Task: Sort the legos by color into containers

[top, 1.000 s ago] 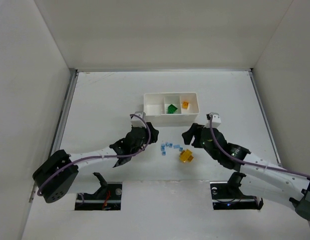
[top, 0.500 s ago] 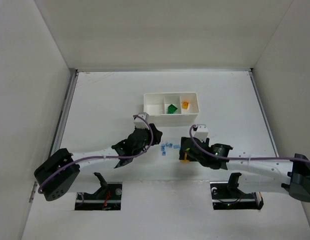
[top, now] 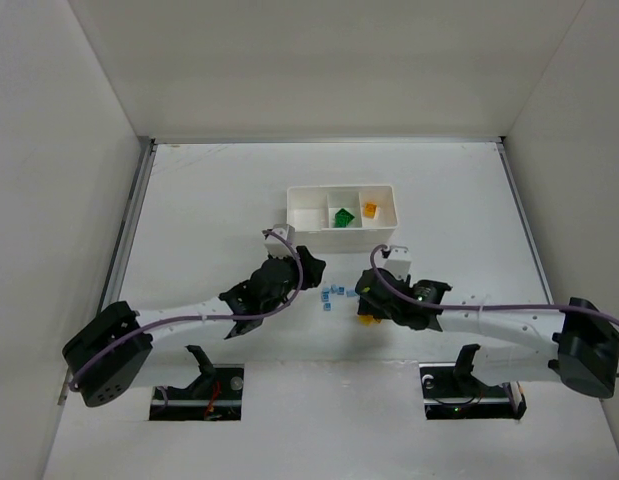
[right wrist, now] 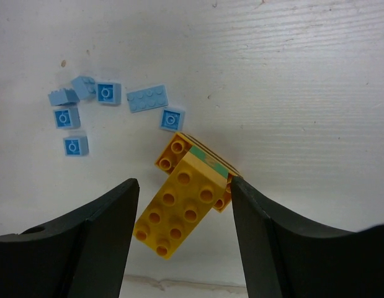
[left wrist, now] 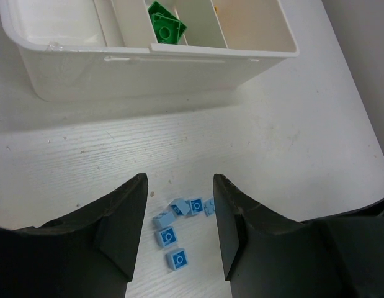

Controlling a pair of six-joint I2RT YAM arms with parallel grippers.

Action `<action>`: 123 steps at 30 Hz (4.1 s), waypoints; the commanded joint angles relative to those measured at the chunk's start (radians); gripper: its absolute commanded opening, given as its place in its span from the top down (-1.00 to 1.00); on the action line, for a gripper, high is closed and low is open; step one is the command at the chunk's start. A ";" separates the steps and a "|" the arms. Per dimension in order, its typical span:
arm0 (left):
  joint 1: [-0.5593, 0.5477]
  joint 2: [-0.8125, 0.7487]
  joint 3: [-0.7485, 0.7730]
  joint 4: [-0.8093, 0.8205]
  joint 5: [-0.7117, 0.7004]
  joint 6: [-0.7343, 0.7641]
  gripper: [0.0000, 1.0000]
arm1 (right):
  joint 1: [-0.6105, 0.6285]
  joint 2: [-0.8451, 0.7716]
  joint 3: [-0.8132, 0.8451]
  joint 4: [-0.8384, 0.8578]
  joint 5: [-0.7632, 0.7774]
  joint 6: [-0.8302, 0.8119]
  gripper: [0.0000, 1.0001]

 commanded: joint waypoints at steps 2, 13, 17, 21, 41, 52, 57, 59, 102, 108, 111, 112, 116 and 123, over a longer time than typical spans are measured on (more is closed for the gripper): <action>-0.007 -0.037 -0.012 0.051 0.000 0.000 0.12 | -0.014 0.034 0.007 0.044 -0.023 0.012 -0.25; -0.011 -0.058 -0.021 0.051 0.001 -0.007 0.10 | -0.023 0.037 0.009 0.034 -0.043 0.015 0.26; -0.016 -0.064 -0.019 0.051 0.001 -0.009 0.06 | -0.023 -0.026 -0.016 0.056 -0.032 0.023 0.52; -0.016 -0.098 -0.016 0.042 0.031 -0.041 0.00 | -0.057 -0.159 -0.053 0.140 -0.045 -0.006 0.58; -0.115 -0.025 0.137 0.020 0.166 -0.142 -0.12 | -0.342 -0.460 -0.261 0.608 -0.368 -0.102 0.60; -0.123 0.100 0.203 0.039 0.141 -0.135 0.20 | -0.379 -0.509 -0.289 0.636 -0.439 -0.100 0.60; -0.122 0.115 0.212 0.052 0.140 -0.128 0.38 | -0.400 -0.533 -0.300 0.636 -0.466 -0.095 0.60; -0.126 0.123 0.217 0.055 0.140 -0.127 0.35 | -0.410 -0.540 -0.304 0.637 -0.479 -0.092 0.60; -0.134 0.196 0.198 0.181 0.141 -0.196 0.45 | -0.417 -0.538 -0.341 0.758 -0.505 0.012 0.61; -0.129 0.170 0.182 0.181 0.132 -0.196 0.77 | -0.417 -0.550 -0.344 0.758 -0.505 0.020 0.61; -0.116 0.147 0.162 0.181 0.130 -0.193 0.84 | -0.422 -0.567 -0.349 0.751 -0.512 0.020 0.61; -0.111 0.138 0.157 0.181 0.130 -0.190 0.85 | -0.428 -0.572 -0.350 0.751 -0.520 0.021 0.61; -0.085 0.112 0.136 0.174 0.126 -0.184 0.87 | -0.454 -0.587 -0.352 0.749 -0.552 0.023 0.61; -0.039 0.097 0.108 0.171 0.126 -0.184 0.87 | -0.488 -0.613 -0.349 0.725 -0.586 0.020 0.62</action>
